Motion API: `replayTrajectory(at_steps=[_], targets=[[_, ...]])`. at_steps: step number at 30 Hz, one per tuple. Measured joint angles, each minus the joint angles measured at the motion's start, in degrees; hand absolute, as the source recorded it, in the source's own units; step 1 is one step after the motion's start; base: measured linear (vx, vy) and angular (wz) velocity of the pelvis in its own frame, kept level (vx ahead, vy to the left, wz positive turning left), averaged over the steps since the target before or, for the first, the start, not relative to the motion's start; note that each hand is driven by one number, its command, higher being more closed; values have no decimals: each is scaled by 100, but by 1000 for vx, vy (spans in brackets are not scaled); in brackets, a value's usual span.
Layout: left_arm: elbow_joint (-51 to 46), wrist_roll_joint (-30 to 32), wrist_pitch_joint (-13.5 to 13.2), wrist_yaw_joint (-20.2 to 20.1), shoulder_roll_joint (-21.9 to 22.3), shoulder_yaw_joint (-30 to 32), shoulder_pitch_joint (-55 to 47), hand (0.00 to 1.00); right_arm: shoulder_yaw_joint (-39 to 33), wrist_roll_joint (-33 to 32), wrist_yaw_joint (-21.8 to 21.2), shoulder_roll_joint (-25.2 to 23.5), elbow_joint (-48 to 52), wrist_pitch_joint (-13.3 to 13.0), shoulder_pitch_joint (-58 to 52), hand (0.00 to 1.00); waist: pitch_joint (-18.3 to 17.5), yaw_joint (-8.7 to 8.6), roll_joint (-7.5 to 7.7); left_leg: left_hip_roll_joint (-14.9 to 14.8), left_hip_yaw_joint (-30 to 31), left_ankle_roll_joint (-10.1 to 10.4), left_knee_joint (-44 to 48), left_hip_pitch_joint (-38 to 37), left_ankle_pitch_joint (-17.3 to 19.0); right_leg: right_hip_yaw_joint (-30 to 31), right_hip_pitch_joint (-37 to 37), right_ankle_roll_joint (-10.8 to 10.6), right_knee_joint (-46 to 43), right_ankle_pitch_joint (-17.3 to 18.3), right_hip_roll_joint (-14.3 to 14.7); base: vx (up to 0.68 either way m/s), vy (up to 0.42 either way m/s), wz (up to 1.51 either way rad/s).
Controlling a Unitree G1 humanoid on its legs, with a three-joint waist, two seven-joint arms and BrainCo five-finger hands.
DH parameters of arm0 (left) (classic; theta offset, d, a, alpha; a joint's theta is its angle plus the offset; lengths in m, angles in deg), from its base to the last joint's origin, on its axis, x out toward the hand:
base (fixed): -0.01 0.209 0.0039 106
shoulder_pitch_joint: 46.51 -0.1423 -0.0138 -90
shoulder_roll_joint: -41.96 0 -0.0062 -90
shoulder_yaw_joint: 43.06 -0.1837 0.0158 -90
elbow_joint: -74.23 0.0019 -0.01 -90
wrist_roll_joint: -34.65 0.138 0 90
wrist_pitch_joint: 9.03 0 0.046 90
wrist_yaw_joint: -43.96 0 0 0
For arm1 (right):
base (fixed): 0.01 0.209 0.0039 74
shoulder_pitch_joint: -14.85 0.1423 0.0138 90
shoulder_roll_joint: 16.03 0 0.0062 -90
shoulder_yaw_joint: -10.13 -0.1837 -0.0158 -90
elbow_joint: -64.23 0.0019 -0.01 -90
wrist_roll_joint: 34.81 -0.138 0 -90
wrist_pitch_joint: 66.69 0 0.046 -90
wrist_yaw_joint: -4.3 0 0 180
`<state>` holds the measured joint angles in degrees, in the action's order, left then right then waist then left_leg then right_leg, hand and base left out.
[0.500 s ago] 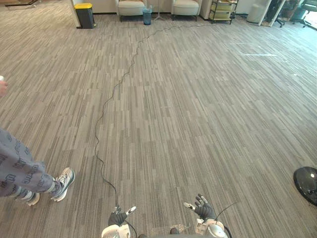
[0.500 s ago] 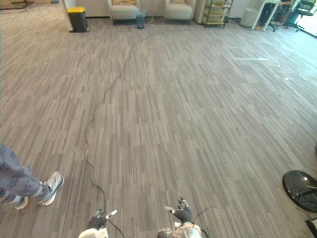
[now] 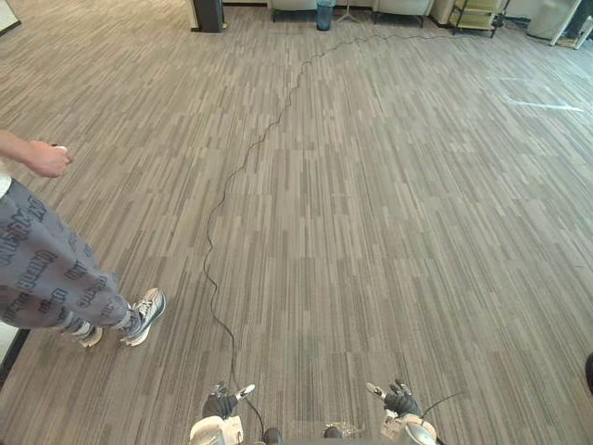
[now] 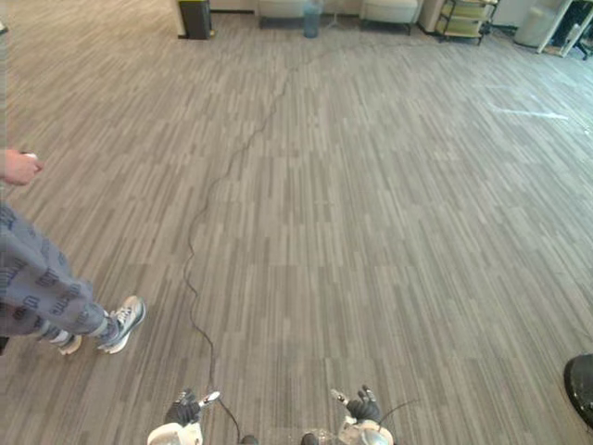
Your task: Pick up cushions and gather them together orderly.
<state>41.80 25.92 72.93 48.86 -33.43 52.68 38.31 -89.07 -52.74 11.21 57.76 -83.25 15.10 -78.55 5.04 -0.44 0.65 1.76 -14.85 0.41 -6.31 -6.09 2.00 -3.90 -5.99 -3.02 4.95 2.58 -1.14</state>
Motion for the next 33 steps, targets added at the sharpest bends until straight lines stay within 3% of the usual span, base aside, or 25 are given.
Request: replayTrajectory(at_steps=[10,23,28,31,33], targets=[[51,539,19,135,-3,6,9,0,-319,216,66,-29,-216,77,116,0,38,2,-34,29,185,-73,-3,0,-51,-199,-16,5,-50,26,-31,-56,-31,10],[157,563,135,142,-108,-5,186,0,-381,216,47,9,-228,100,183,0,206,-10,30,90,322,-83,0,96,-52,-359,-12,1,-39,79,-85,-1,-22,7],[88,638,160,142,-106,34,225,0,-483,216,52,7,-163,93,232,0,406,-27,6,15,255,-20,37,99,-8,-343,283,131,-668,431,-68,-10,-36,-4],[-152,636,219,137,-103,446,188,0,-623,219,49,-178,115,84,116,0,518,18,158,-188,57,74,1319,630,740,-325,624,263,-1483,939,-104,41,-111,-6],[-323,631,224,136,-2,686,137,0,-654,217,67,-167,447,86,-35,0,613,47,11,-758,-305,43,3295,1356,1424,-413,636,384,-1759,1277,44,38,-99,5]])
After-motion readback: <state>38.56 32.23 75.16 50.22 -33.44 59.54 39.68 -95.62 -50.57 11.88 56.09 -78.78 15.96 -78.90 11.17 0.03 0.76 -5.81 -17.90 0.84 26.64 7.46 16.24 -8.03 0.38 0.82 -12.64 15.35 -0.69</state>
